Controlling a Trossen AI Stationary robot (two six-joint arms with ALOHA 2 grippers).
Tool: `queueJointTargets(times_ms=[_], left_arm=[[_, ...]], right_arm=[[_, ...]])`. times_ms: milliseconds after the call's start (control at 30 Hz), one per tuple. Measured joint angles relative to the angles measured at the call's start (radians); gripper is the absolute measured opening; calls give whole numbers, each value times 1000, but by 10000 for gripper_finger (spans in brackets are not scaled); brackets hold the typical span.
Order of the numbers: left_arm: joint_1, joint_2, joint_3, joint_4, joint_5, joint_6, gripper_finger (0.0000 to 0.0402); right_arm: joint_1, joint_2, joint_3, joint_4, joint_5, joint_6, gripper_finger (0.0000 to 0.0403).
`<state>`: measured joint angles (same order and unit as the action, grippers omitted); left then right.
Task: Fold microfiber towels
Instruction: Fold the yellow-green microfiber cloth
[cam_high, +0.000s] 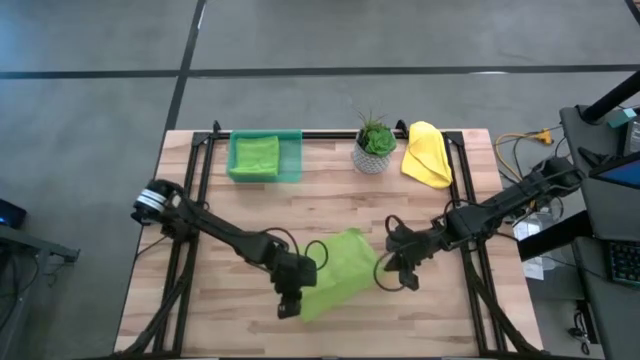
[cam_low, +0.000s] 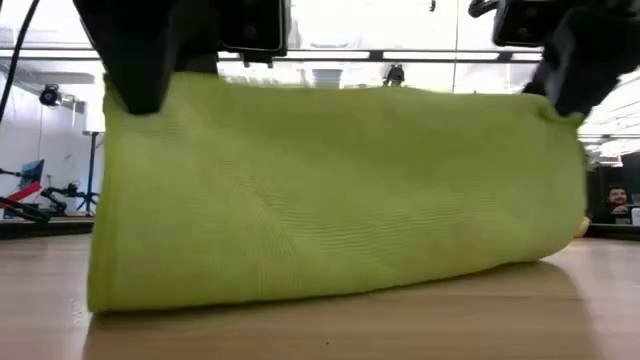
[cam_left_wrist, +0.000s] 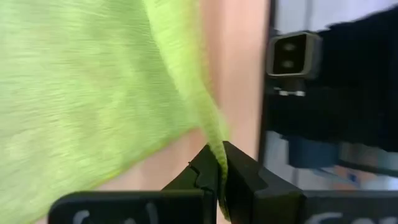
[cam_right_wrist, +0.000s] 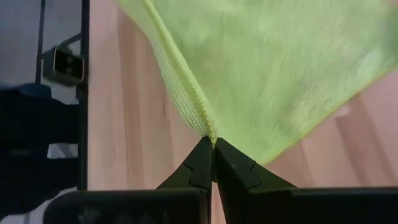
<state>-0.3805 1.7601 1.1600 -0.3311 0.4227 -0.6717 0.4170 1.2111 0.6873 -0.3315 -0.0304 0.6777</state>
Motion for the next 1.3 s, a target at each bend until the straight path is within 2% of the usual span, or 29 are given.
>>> queueJointTargets(times_ms=[200,567,833,1033,1300], left_arm=[[6,-52,-7,-160,-168,51,0],[48,-55,-7,-366,-322,186,0],[68,-60,-7,-388,-317,239,0],[68,-84,-7,-400,-223,244,0],[74,-88,-30,-410,-256,261,0]], right_arm=[[-129,0,23,0,-43,-105,9],[-336,0,26,7,-145,-213,9],[-384,70,41,21,-212,-251,9],[-391,186,114,21,-235,-333,9],[-438,312,191,-74,-234,-409,9]])
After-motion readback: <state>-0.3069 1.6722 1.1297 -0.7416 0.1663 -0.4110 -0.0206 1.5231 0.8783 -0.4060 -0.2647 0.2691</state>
